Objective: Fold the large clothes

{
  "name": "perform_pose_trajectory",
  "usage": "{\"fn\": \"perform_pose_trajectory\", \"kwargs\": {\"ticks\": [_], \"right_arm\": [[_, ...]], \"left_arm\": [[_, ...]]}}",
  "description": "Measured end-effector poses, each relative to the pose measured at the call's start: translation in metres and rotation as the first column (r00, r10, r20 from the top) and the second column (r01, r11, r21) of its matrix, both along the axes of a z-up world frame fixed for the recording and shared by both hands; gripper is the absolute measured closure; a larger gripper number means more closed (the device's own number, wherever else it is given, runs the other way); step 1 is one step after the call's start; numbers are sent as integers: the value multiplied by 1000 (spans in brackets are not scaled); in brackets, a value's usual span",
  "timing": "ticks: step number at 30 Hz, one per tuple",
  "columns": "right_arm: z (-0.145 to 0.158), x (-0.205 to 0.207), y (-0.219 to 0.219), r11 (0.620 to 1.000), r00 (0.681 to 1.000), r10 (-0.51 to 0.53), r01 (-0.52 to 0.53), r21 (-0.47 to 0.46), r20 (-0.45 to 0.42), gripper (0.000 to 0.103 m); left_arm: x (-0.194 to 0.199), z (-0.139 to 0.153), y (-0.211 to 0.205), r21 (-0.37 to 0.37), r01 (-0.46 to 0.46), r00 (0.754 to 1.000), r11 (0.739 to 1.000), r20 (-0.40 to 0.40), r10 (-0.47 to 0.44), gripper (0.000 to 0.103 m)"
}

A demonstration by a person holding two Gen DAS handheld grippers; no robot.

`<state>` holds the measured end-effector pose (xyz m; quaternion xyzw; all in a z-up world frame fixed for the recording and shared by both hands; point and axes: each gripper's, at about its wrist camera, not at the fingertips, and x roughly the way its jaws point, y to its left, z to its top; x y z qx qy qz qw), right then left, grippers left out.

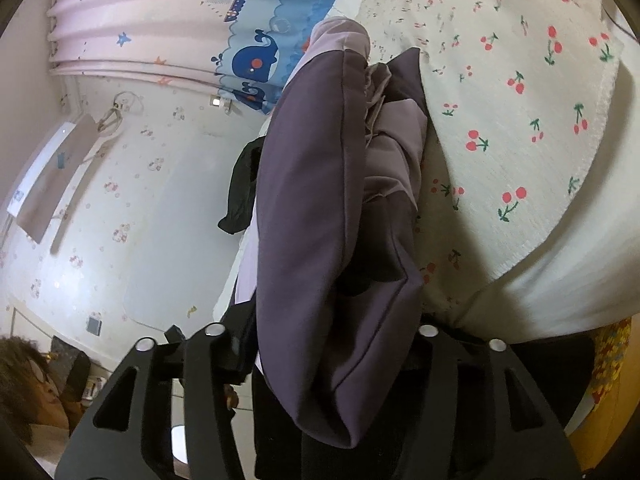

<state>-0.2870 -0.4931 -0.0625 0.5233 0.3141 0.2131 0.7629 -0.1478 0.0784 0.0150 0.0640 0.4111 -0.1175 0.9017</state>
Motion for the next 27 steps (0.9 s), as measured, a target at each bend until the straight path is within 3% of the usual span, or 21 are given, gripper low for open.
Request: {"fn": "perform_pose_trajectory", "kwargs": {"ticks": [2,5,7,8,11,12,14,17,19,20,24,27], "right_arm": [[-6,0,-4,999,1000,-16,16,39,1,44],[-9,4,-5,997,999,-28,26,74,20,41],[-7,6,-5,996,998,-47,44,78,36,47],[-1,8,-6,996,997,-57,54,68,43,60],[32,11,-2,998,994,-56,57,-6,98,69],[40,11,-2,998,991,-54,56,-13,121,69],[49,10,-7,999,987,-47,48,0,156,69],[32,9,-17,999,995,-38,39,-7,93,64],[0,2,-21,999,999,-44,44,26,-20,55],[-13,-5,-24,997,998,-55,57,58,-33,50],[-26,-16,-30,987,997,-78,77,139,2,46],[-13,-2,-27,993,998,-58,54,105,29,45]], "left_arm": [[1,-1,1,-17,3,1000,1000,-13,-3,32],[14,-10,11,-166,4,992,986,-121,-25,7],[33,-32,23,-361,-42,956,932,-286,-67,7],[39,-38,28,-428,-81,939,900,-336,-76,9],[29,-13,28,-416,-14,958,909,-265,-106,43],[22,1,31,-437,11,962,899,-242,-130,48],[13,14,35,-459,52,959,887,-225,-173,49],[14,-4,39,-449,61,930,891,-298,-214,49],[22,-32,52,-519,-22,895,855,-391,-215,41],[23,-41,61,-572,-68,886,817,-411,-214,34],[27,-51,75,-604,-189,888,774,-441,-128,12],[42,-63,60,-643,-209,878,737,-455,-148,14]]}}
